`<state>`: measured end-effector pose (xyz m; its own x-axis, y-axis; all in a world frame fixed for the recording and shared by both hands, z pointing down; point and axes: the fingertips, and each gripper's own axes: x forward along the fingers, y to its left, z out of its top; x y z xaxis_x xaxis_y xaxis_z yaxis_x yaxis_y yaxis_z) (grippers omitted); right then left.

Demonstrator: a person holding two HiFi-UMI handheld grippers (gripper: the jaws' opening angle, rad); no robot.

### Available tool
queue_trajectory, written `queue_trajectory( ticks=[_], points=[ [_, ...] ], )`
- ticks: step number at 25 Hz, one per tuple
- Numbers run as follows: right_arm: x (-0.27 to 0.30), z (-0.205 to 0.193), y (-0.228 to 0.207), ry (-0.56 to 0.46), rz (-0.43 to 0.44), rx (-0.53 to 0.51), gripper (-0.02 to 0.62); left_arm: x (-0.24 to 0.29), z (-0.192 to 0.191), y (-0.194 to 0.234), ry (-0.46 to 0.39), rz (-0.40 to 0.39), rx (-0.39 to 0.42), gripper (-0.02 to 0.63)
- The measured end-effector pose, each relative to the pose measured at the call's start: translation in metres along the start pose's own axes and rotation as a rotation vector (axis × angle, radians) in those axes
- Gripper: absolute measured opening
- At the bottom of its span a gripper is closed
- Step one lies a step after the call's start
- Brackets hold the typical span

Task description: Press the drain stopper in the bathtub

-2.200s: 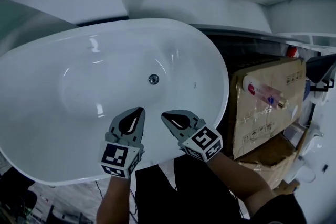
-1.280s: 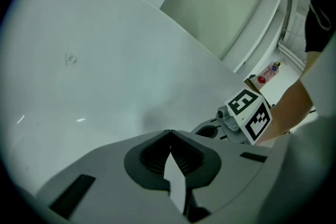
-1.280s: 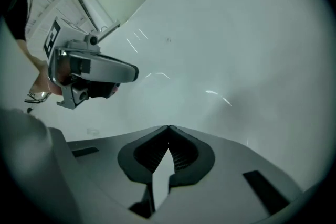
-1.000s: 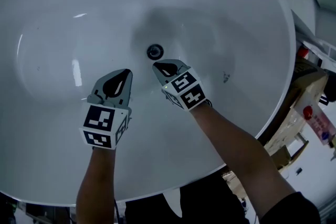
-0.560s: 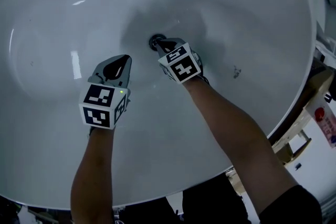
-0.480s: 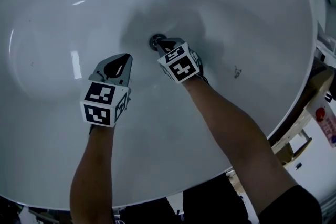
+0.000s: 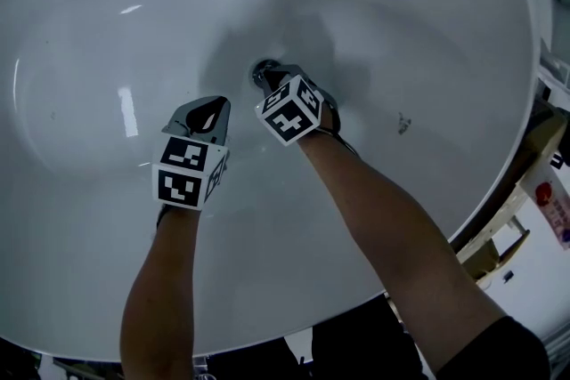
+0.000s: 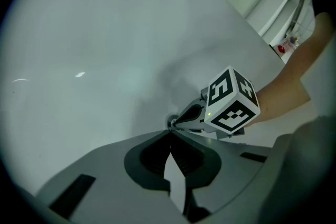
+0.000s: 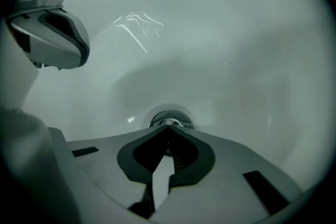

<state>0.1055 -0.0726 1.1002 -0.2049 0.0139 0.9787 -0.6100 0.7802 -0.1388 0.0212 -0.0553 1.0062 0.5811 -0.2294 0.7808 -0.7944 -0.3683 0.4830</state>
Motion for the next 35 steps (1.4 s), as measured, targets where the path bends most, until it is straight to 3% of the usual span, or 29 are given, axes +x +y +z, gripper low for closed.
queue_trajectory(
  ticks=[3,7,10,14,15,18,22,26,30,33,35],
  points=[
    [0.003,-0.001,0.002,0.066,-0.026,-0.05,0.017,0.001,-0.005,-0.001,0.01,-0.006,-0.003,0.011],
    [0.006,0.0,0.0,0.117,-0.069,-0.2,0.019,-0.003,-0.001,0.002,0.003,-0.004,-0.042,0.011],
    [0.005,-0.003,0.004,0.063,-0.057,-0.147,0.018,-0.012,0.003,-0.001,0.005,-0.007,-0.038,0.011],
    [-0.006,0.003,0.0,-0.037,0.084,0.004,0.015,-0.027,0.012,-0.003,0.016,0.004,-0.015,0.011],
    [-0.013,0.003,-0.003,-0.042,0.086,-0.01,0.014,-0.031,0.012,-0.005,0.022,0.006,-0.011,0.011],
    [-0.04,0.005,-0.016,-0.055,-0.018,-0.146,0.014,-0.047,0.011,-0.009,0.042,0.019,0.006,0.011],
    [-0.078,0.002,-0.018,-0.085,-0.043,-0.088,0.014,-0.073,0.018,-0.02,0.028,0.036,0.001,0.011],
    [-0.119,-0.006,0.003,-0.101,-0.02,-0.026,0.014,-0.106,0.033,-0.047,-0.039,0.029,-0.021,0.011],
    [-0.161,-0.019,0.055,-0.078,0.076,-0.051,0.014,-0.142,0.034,-0.076,-0.062,0.0,-0.052,0.011],
    [-0.205,-0.013,0.071,-0.093,-0.021,-0.149,0.014,-0.172,0.032,-0.091,-0.072,-0.004,-0.056,0.011],
    [-0.243,0.002,0.069,-0.14,-0.107,-0.142,0.014,-0.193,0.04,-0.096,-0.095,0.001,-0.041,0.011]
  ],
)
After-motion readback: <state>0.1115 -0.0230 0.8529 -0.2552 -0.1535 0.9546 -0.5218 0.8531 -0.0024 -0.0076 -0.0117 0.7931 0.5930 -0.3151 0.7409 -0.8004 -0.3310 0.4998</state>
